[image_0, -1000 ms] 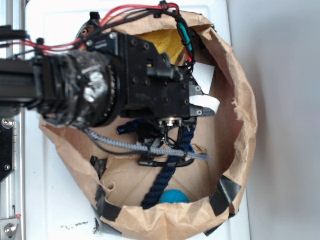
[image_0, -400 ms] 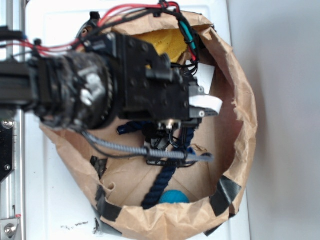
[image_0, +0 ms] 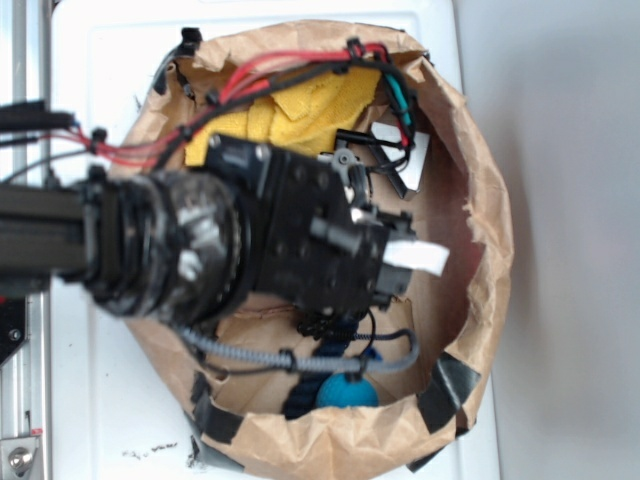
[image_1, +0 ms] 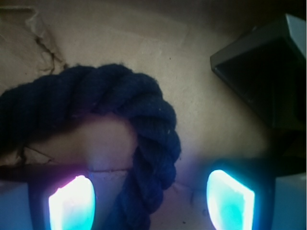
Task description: Grab the blue rope.
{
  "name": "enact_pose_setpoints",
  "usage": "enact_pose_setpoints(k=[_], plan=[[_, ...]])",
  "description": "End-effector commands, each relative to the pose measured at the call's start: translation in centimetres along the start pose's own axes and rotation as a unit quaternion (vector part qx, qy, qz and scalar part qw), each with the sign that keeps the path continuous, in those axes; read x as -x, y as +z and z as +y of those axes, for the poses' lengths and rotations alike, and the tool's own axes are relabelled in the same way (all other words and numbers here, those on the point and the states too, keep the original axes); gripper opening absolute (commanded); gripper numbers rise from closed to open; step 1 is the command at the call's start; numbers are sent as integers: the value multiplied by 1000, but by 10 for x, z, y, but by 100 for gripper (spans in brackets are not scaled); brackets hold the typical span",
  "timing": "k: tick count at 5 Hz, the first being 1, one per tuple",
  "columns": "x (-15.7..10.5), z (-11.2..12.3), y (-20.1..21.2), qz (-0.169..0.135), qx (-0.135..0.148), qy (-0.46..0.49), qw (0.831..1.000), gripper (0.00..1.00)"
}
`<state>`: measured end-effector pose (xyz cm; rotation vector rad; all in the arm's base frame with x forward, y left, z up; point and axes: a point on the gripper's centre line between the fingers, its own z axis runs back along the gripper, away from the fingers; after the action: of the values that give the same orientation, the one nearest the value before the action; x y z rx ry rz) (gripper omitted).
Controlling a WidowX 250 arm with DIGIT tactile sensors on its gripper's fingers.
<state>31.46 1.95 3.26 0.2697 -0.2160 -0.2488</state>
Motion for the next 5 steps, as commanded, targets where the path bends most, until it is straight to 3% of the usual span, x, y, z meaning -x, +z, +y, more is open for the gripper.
enact_pose_setpoints(k=[1,2,3,4,5], plan=[[6,-27,-9,-9,-13,-26,1000,100],[7,-28,-9,-9,-18,-27,999,100],[7,-25,-9,-5,-12,-16,1000,0],[5,-16,-3,1,8,-4,1000,0],[4,2,12,-2,55,13,998,0]])
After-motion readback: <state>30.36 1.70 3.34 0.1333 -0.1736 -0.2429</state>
